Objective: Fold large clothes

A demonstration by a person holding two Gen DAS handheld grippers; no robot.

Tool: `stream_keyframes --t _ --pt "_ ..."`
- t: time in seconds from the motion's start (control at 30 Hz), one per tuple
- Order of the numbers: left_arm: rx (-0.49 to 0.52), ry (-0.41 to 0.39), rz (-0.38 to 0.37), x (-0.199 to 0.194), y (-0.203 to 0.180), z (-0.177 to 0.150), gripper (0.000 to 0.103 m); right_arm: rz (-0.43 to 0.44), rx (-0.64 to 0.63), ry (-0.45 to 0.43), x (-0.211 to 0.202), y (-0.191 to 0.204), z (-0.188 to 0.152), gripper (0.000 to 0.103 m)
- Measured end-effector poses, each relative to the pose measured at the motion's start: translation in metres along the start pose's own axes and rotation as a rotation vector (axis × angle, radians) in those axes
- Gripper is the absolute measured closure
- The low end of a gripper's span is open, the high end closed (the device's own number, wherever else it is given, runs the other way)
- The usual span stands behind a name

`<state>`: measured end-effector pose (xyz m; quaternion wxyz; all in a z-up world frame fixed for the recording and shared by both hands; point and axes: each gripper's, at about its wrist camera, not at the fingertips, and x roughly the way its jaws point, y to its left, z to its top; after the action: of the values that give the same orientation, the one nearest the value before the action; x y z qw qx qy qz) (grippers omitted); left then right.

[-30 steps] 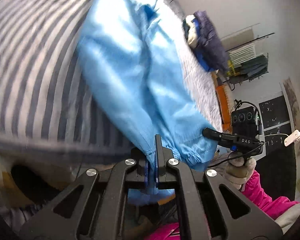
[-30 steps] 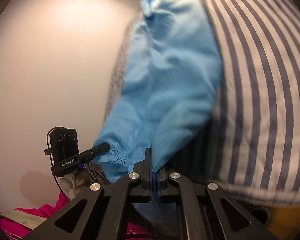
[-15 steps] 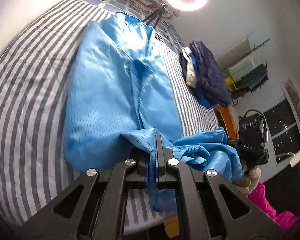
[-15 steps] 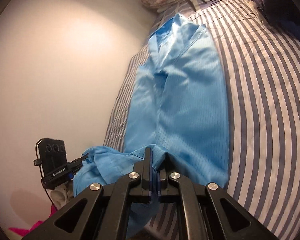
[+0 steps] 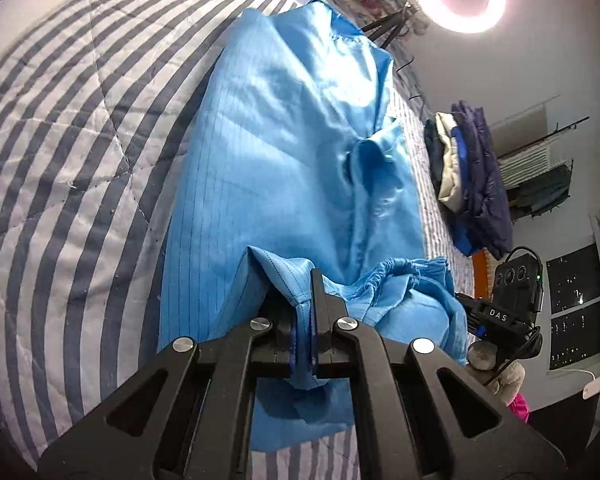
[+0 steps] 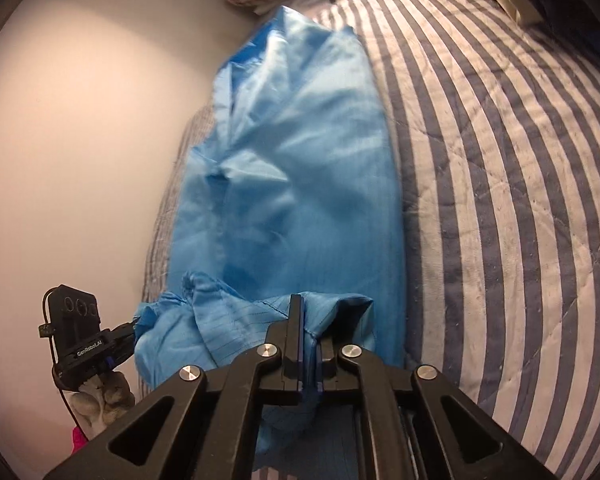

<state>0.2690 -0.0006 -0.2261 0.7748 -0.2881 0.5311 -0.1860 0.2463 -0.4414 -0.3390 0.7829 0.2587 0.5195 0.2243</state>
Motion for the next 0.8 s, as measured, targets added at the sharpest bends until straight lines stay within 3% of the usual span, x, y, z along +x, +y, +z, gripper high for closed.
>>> stream_keyframes --t 0.03,0.13,0.2,0.27,0.33,0.37,0.53,0.67,0.8 --pt "0.0 0.002 0.007 0.002 0.001 0.001 0.101 0.005 0.002 0.002 -0.001 -0.001 0.001 0.098" --pt "-0.005 0.009 0.011 0.002 0.001 0.003 0.099 0.038 0.002 0.005 -0.011 0.0 0.002 0.076" --pt "-0.013 0.011 0.0 -0.003 0.002 0.004 0.091 0.06 -0.004 -0.013 -0.022 0.0 0.002 0.07" --pt "-0.034 -0.002 -0.022 -0.012 0.005 0.007 0.082 0.08 -0.009 -0.037 -0.036 -0.002 0.003 0.051" --pt "-0.056 -0.015 -0.039 -0.021 0.008 0.01 0.062 0.082 -0.012 -0.067 -0.051 -0.006 0.001 0.052" --pt "-0.057 -0.034 -0.042 -0.03 0.009 0.01 0.06 0.083 -0.019 -0.076 -0.06 -0.007 -0.001 0.055" --pt "0.032 -0.07 -0.002 -0.062 0.005 -0.004 0.06 0.056 -0.13 -0.05 -0.077 -0.005 -0.02 0.065" --pt "0.119 0.014 0.035 -0.053 -0.004 -0.031 0.06 0.027 -0.243 0.041 -0.055 0.009 -0.034 0.067" --pt "0.151 0.083 0.069 -0.024 -0.013 -0.046 0.06 -0.043 -0.349 0.075 -0.03 0.029 -0.033 0.067"
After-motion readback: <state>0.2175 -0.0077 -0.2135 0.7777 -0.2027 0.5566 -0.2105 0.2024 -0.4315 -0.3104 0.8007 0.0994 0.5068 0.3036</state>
